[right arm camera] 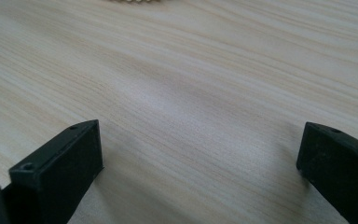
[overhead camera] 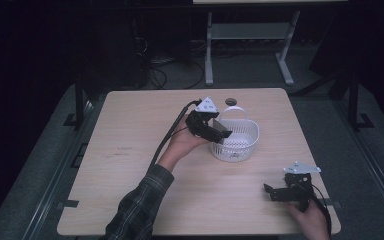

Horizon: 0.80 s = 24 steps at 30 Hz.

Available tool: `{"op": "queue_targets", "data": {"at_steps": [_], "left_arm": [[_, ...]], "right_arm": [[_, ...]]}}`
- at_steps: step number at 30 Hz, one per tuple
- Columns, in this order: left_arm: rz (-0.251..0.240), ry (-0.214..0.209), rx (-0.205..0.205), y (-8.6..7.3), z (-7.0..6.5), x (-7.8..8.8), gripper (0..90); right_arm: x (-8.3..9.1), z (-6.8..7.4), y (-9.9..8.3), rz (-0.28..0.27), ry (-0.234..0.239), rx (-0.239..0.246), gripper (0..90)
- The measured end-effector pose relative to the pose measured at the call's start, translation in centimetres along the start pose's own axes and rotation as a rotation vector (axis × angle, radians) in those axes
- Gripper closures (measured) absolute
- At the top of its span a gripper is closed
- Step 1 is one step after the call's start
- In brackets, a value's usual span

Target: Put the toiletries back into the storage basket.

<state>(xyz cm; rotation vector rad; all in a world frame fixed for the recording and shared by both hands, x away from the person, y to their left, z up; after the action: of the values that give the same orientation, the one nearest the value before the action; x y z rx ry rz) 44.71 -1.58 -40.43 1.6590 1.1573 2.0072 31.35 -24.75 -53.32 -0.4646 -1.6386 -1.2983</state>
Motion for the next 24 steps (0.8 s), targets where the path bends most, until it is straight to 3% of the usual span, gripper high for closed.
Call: {"op": "queue_targets", "data": {"at_steps": [12, 24], "left_arm": [[0.006, 0.029, 0.008, -1.6, 0.1, 2.9, 13.3], [0.036, 0.053, 0.048, -5.5, -0.4, 6.2, 13.7]], "right_arm": [[0.0, 0.0, 0.0, 0.0, 0.0, 0.0, 0.0], [0.0, 0.0, 0.0, 0.0, 0.0, 0.0, 0.0]]}}
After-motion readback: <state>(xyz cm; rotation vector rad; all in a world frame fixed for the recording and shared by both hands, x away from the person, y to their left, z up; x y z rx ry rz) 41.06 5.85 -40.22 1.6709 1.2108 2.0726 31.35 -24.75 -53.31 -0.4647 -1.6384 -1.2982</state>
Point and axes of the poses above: each handheld gripper's, and its own axes: x roughly backward along the jaws, y roughly out of its top, z roughly to its left, the point moved 7 cm from there along -x, roughly forward along the jaws, and after that the axes turned 12 degrees about z, right-handed, at the moved point
